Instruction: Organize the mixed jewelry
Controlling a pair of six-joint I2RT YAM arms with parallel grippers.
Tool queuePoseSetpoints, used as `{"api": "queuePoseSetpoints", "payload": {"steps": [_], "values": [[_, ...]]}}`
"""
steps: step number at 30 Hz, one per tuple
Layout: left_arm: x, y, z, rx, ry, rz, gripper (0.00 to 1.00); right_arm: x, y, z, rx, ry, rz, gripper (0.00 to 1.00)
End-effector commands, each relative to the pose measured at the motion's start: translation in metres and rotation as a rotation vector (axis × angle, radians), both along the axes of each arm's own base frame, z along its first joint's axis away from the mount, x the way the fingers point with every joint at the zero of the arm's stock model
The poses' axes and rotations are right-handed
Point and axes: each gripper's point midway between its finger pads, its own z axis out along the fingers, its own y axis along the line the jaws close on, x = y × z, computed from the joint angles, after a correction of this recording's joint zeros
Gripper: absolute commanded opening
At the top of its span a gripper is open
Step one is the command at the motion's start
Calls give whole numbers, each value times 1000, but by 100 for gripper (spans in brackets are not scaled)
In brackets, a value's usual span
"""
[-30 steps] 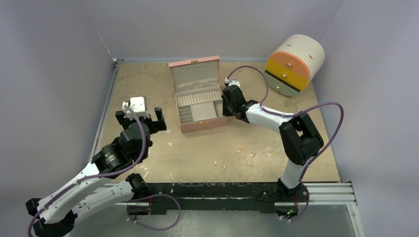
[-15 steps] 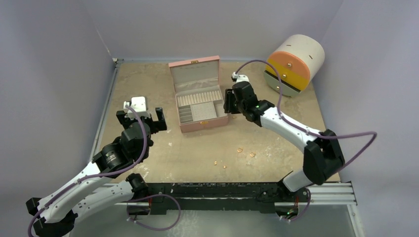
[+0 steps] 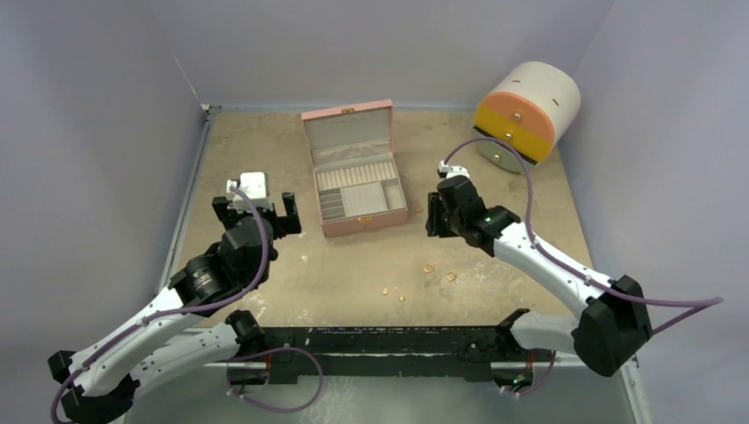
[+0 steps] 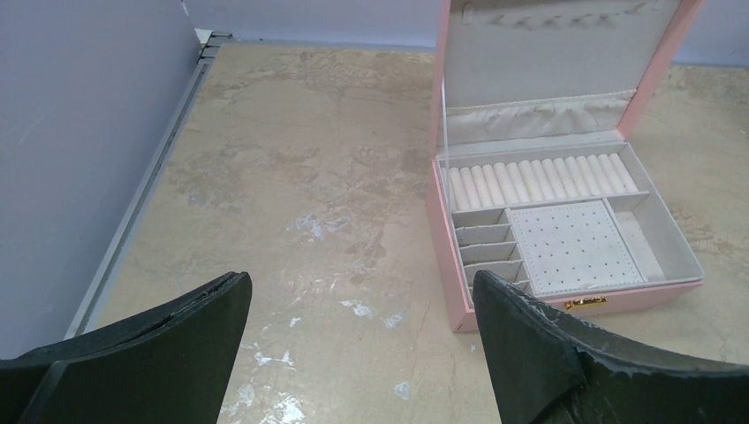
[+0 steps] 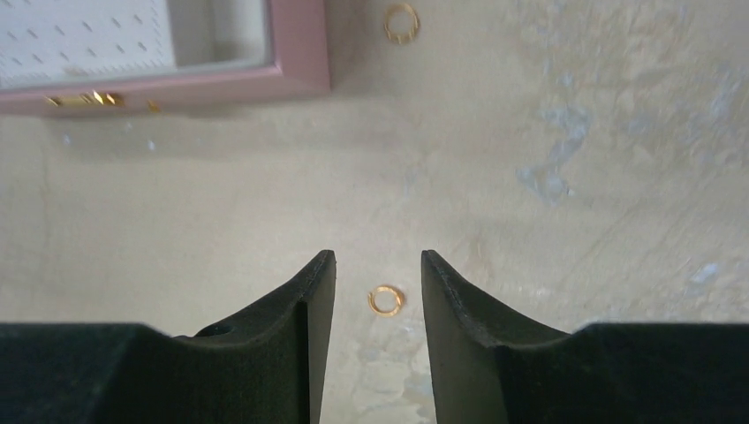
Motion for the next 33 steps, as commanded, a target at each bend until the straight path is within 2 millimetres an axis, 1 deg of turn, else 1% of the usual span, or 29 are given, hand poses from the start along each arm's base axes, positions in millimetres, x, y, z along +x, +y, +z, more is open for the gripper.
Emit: {"api": "queuePoseSetpoints", "payload": {"steps": [1,5,7,9,13,16,19,23,27,33], "values": [[2,-4,1,-13,-9,-8,96,-30,-9,-26,17,108,-14,42],[2,-5,0,-9,-7,-10,96,-48,-10,-55,10,197,5,40],[2,-5,0,-9,-7,-9,96,-54,-10,-67,2,234,9,40],[2,-4,1,-10,-8,-8,96,-58,-9,-76,4,260,19,39],[2,-5,0,-8,-7,-8,96,-62,-4,-87,14,298,41,39],[3,-5,0,-4,-6,-7,97,-64,-3,-94,10,320,48,38],[3,-5,-1,0,-3,-7,96,-59,-9,-98,-24,299,29,37],[3,-6,-1,1,-3,-9,96,-60,-13,-103,-45,315,11,35],[3,-5,-1,1,-3,-8,96,-55,-10,-103,-39,306,5,33],[3,-5,0,-2,-5,-8,97,-59,-11,-108,-43,323,13,30]]}}
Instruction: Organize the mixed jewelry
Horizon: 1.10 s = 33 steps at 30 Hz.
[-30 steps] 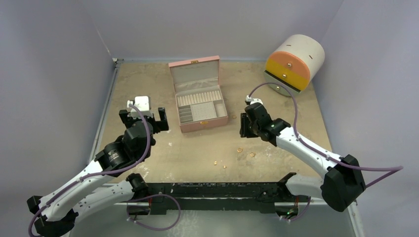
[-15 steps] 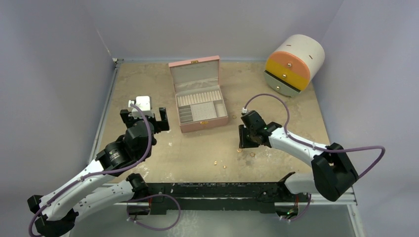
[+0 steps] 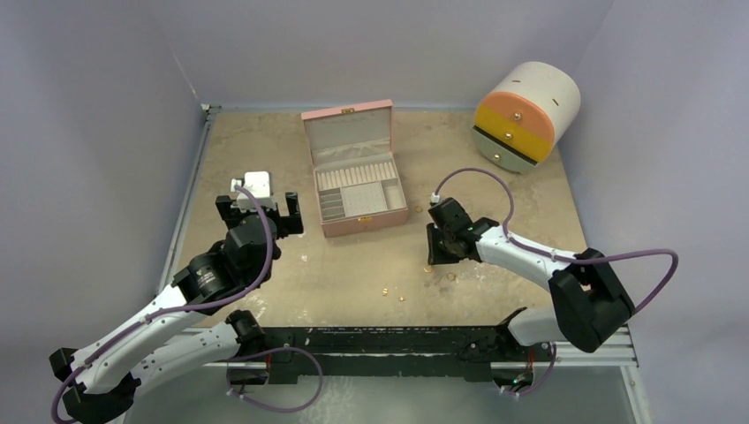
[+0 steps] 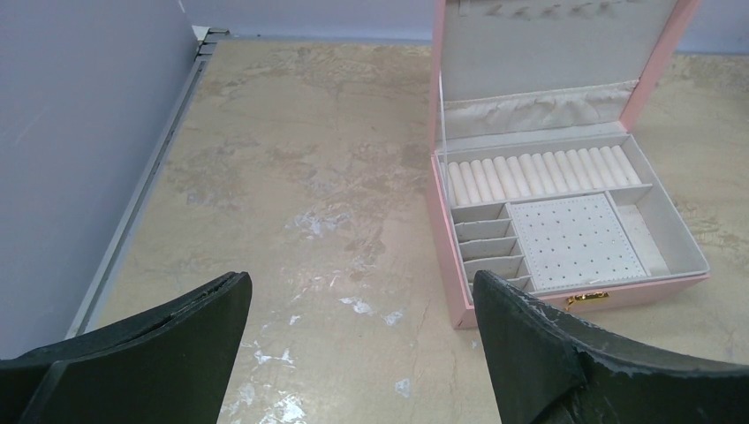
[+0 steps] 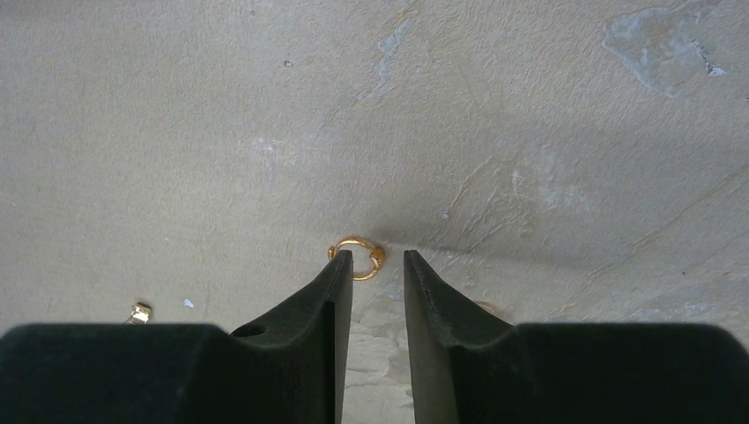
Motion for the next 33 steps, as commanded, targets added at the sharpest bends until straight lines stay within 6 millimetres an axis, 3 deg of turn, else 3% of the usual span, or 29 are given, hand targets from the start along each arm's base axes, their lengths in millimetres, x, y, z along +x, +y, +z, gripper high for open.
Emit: {"api": "queuePoseSetpoints", "payload": {"steps": [1,18,33], "values": [[1,-2,4,-16,-18,-5,97,1,-3,-2,-3,-9,-18,30],[0,-2,4,-22,-19,-10,97,-5,2,-14,4,43,20,26],[0,-4,5,-21,-19,-15,97,-10,-1,-11,-13,46,29,15]]}}
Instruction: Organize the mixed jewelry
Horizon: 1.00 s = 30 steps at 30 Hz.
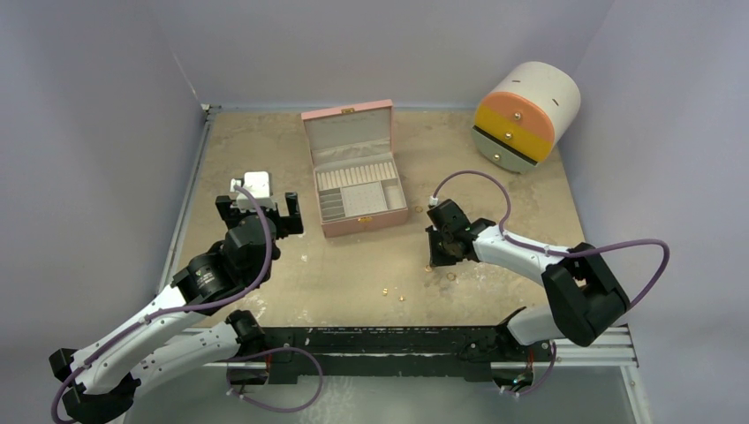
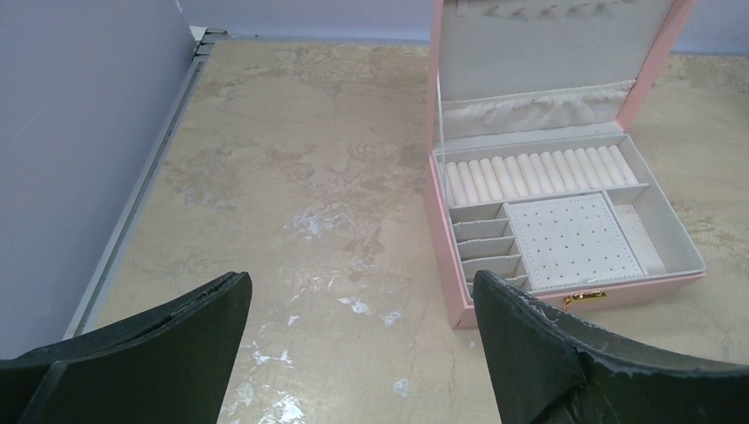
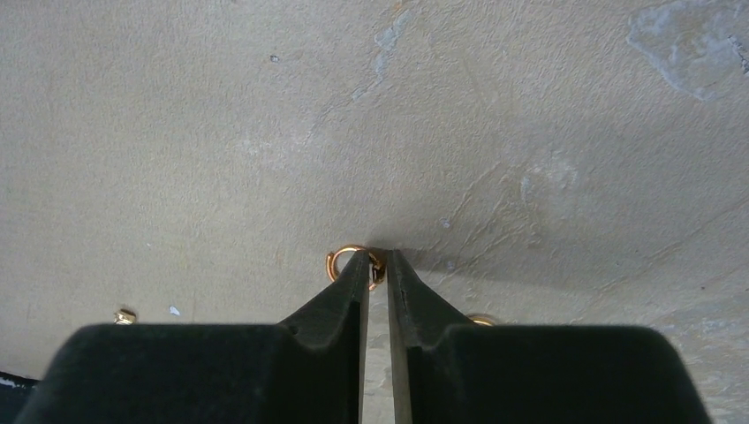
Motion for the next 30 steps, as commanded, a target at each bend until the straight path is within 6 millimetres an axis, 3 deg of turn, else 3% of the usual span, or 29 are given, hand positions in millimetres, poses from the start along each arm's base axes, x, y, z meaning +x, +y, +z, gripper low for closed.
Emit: {"api": "queuePoseSetpoints", "payload": {"steps": [1,5,8,17,22,30], "values": [[1,-3,4,-18,-18,-11,97,-8,-2,0,-7,20,13,14],[1,-3,5,-19,-19,-11,97,-10,-1,0,-9,25,13,10],[0,-3,4,-19,-18,-12,97,-10,-1,1,-15,22,9,0],[3,-17,-2,-27,8,-64,98,-5,4,22,7,-50,13,0],[6,-38,-13,-47,55,-132,99,-2,20,44,68,-142,53,0],[0,-84,-24,-175,140,-300,99,7,53,98,178,-334,129,0]]}}
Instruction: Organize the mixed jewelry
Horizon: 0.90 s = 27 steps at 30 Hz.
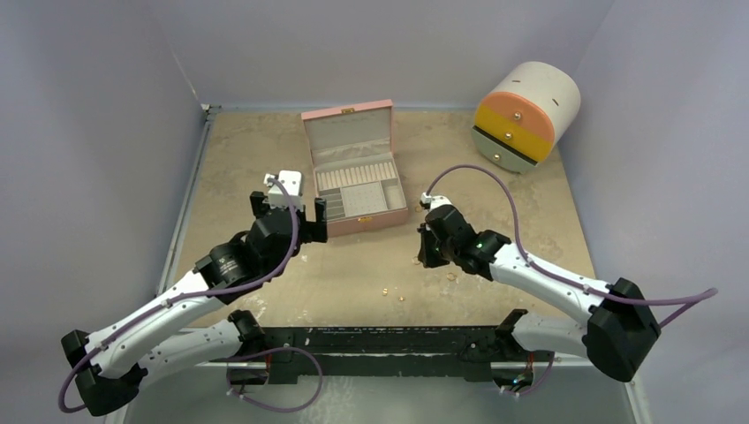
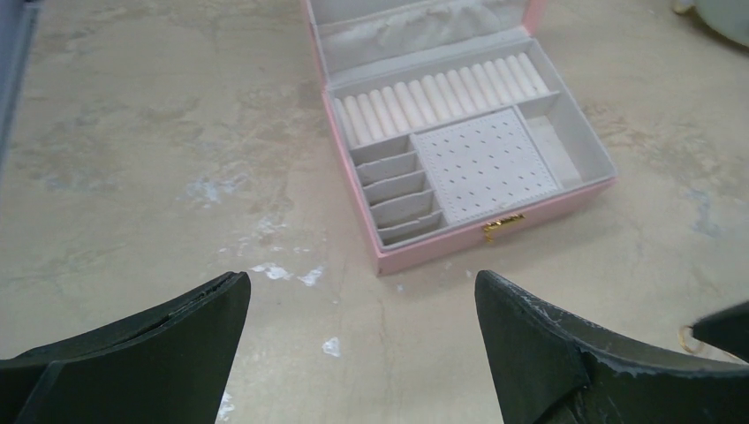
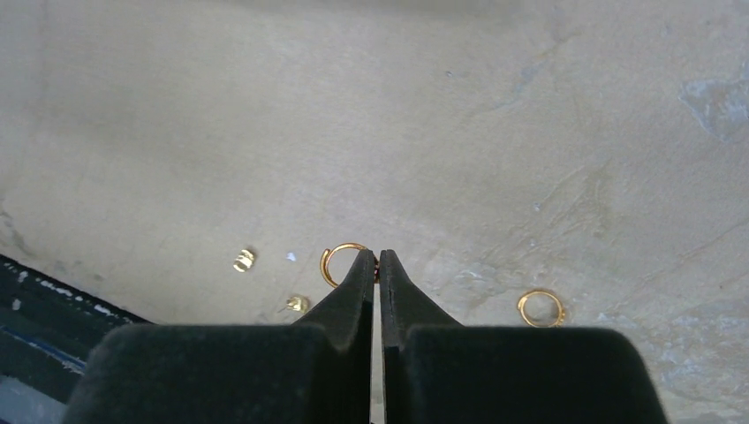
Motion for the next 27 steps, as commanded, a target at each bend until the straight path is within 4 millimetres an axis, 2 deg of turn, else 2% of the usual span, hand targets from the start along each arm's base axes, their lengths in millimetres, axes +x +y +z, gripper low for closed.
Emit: {"api": "queuePoseSetpoints", "payload": {"steps": [1,7,12,16,17,21,27], "values": [[-7,-40,7,-175,37,-139,99,18,23,45,91,-150,20,0],[-16,-75,0,-312,108,-249,98,25,45,85,198,-259,75,0],[-17,-99,-10,-409,180,-329,92,29,53,107,241,-314,99,0],[-6,-108,-17,-548,256,-376,84,32,62,121,267,-335,121,0],[-6,-110,-23,-581,284,-390,83,33,64,124,273,-341,125,0],[-9,-121,-22,-670,319,-449,82,38,73,133,284,-354,131,0],[-9,-134,-21,-825,380,-492,71,43,95,146,294,-362,164,0]]}}
